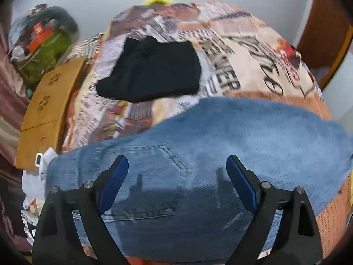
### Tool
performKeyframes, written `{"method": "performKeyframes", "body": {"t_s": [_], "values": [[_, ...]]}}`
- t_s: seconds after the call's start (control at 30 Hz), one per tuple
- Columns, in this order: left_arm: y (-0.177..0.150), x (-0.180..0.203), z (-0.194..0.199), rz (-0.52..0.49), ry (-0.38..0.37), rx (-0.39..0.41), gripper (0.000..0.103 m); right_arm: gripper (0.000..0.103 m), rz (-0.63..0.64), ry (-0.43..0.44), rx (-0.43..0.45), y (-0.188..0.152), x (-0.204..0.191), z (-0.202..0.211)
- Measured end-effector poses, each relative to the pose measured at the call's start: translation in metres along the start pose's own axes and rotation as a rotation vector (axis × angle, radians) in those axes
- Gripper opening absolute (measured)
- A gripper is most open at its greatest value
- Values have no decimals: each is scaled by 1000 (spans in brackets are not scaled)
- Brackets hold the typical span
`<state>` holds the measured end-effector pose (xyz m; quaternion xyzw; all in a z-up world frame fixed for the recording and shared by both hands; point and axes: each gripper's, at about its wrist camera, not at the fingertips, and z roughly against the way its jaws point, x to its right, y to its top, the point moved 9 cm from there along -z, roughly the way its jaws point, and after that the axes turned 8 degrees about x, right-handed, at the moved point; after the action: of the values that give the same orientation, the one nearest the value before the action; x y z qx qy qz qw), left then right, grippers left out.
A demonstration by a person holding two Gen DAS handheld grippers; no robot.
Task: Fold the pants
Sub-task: 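Grasp the frayed leg hem with the right gripper while the left gripper presses the jeans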
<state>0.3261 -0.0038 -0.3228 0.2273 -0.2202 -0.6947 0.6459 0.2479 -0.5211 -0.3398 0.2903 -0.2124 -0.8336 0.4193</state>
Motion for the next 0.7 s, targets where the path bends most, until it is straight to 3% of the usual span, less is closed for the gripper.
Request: {"method": "performKeyframes", "body": {"t_s": [0.17,0.33,0.5,0.7], "values": [[-16,20,-14,-50,3,-40,91,56,-30,9,8,1,1,-10],[-18,28,-13,-121,59,-17,91,56,-25,12,36,9,-1,-2],[-17,27,-13,-115,58,-15,92,56,-18,-11,91,14,-4,9],[-19,24,-15,-85,44,-18,93,56,-30,11,33,-1,-10,-7]]}}
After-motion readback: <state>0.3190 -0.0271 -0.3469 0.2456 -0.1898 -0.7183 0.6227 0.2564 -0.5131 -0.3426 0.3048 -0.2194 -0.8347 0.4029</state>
